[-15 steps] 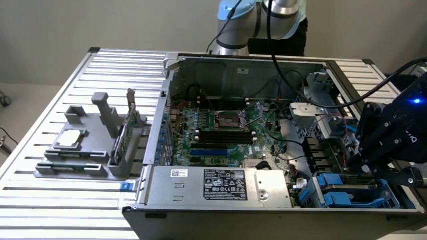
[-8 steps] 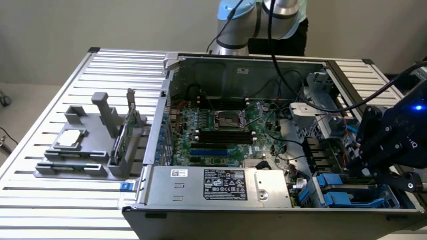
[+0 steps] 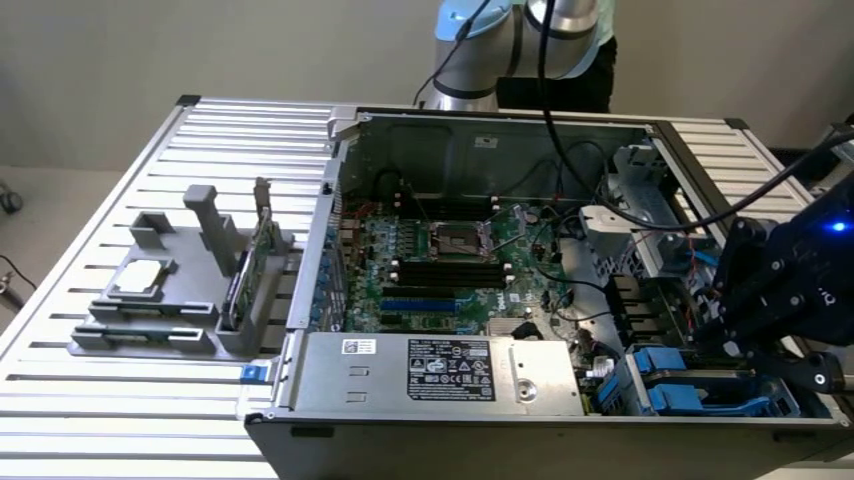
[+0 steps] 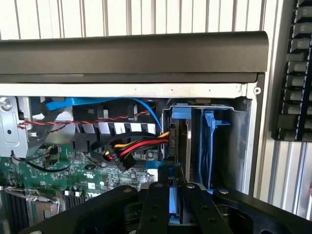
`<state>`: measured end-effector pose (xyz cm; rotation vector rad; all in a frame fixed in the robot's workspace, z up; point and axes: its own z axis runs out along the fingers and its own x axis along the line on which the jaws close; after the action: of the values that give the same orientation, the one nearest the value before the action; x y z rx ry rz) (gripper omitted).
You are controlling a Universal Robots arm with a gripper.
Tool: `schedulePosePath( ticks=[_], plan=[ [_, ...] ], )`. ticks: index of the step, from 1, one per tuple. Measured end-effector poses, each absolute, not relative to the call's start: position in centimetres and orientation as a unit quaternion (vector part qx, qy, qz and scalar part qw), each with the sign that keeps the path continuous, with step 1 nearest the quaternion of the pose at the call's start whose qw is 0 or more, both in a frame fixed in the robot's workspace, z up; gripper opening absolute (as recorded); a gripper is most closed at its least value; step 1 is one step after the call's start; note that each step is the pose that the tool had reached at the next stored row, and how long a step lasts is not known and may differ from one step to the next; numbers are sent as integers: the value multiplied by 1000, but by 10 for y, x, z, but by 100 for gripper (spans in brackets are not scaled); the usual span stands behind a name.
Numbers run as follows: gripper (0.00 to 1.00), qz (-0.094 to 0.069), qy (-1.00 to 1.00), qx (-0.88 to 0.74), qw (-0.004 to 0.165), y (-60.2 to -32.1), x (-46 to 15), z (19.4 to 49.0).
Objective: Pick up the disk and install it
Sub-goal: 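Insert the second disk wire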
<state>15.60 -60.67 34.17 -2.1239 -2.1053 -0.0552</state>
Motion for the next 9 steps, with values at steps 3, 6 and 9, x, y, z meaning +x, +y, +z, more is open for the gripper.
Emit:
schedulePosePath(
  ticks=[3,6,9],
  plan=[
    [16,-21,-702,-708,78,-608,157,341],
    [16,-23,-702,-708,81,-609,158,340],
    [16,-26,-702,-707,84,-611,158,339]
  ],
)
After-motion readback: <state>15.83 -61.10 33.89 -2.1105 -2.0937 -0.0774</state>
